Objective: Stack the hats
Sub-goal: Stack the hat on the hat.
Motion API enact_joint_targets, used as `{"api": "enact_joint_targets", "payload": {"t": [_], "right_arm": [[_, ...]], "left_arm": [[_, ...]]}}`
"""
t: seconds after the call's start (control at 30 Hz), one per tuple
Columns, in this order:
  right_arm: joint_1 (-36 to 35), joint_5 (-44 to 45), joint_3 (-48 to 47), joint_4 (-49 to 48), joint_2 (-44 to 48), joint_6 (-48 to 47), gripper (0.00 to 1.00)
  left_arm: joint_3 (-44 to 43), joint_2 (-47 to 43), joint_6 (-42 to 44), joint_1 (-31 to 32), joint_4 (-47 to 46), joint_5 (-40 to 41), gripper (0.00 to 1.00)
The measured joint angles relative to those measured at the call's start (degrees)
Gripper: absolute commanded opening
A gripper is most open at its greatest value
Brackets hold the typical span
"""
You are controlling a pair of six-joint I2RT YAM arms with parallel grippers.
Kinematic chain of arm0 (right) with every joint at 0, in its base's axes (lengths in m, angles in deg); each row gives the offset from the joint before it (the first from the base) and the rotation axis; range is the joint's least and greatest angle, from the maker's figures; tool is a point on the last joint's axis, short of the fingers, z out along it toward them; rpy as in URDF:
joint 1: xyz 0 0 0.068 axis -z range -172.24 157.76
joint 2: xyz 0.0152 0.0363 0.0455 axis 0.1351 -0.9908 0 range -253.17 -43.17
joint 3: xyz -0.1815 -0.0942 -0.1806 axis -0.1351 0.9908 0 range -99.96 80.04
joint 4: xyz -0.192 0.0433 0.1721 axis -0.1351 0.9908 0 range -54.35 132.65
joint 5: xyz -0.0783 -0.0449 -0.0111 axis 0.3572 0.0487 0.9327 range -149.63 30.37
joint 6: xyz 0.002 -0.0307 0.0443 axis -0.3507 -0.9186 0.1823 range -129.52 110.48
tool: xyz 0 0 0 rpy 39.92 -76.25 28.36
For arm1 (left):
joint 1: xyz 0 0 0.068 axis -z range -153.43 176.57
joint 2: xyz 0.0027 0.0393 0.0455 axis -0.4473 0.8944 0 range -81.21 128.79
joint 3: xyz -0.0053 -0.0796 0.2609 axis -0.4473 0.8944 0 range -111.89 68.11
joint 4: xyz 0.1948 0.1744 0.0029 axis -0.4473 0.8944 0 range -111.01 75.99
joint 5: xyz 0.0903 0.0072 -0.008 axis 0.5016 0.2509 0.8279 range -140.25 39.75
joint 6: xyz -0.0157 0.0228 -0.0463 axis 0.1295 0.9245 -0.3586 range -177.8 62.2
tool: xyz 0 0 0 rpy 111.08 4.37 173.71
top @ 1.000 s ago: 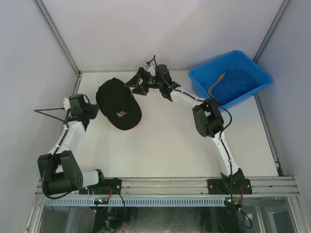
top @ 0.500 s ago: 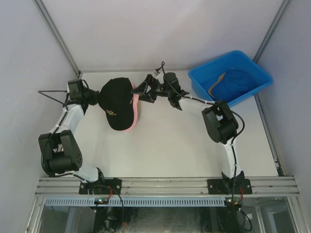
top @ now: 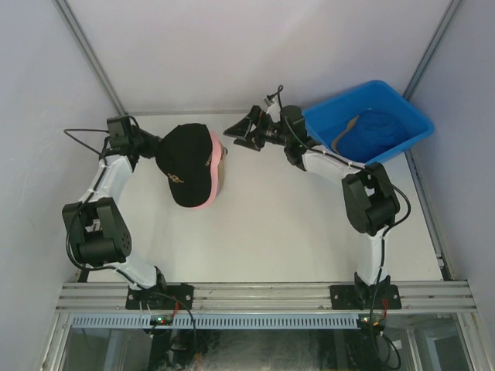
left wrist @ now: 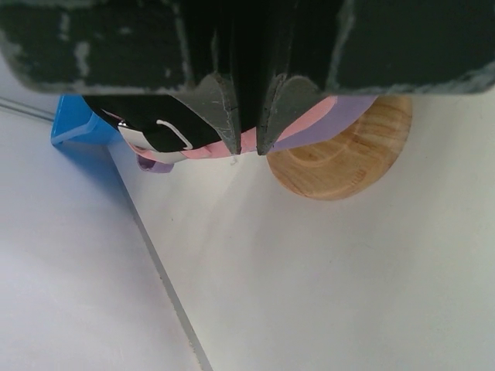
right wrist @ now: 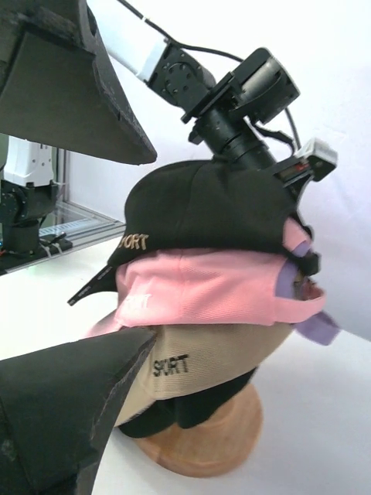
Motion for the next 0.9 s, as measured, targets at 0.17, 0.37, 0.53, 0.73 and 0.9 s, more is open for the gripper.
{"api": "enact_joint_targets", "payload": {"t": [0.17, 0.37, 0.53, 0.73, 0.9], "right_arm": [[1.4, -2.4, -7.0, 1.2, -1.0, -0.7, 0.85], [0.5, -6.1, -16.7, 1.6, -4.3, -0.7, 0.84], [-0.2, -8.2, -18.2, 2.6, -6.3, -0.7, 0.83], [-0.3, -9.7, -18.2, 5.0, -8.0, -0.7, 0.82], [-0.2, -10.5, -17.7, 5.4, -8.0, -0.8, 0.82]], "left_arm": [[-1.0, 0.0, 1.2, 0.0, 0.7, -1.0, 0.18], [-3.0, 0.9, 1.5, 0.2, 0.7, -3.5, 0.17], [-6.4, 3.9, 1.9, 1.8, 0.4, -5.7, 0.16], [-10.8, 7.5, 3.0, 4.7, 0.7, -8.3, 0.15], [-12.7, 8.4, 3.7, 6.5, 1.5, -9.4, 0.15]]}}
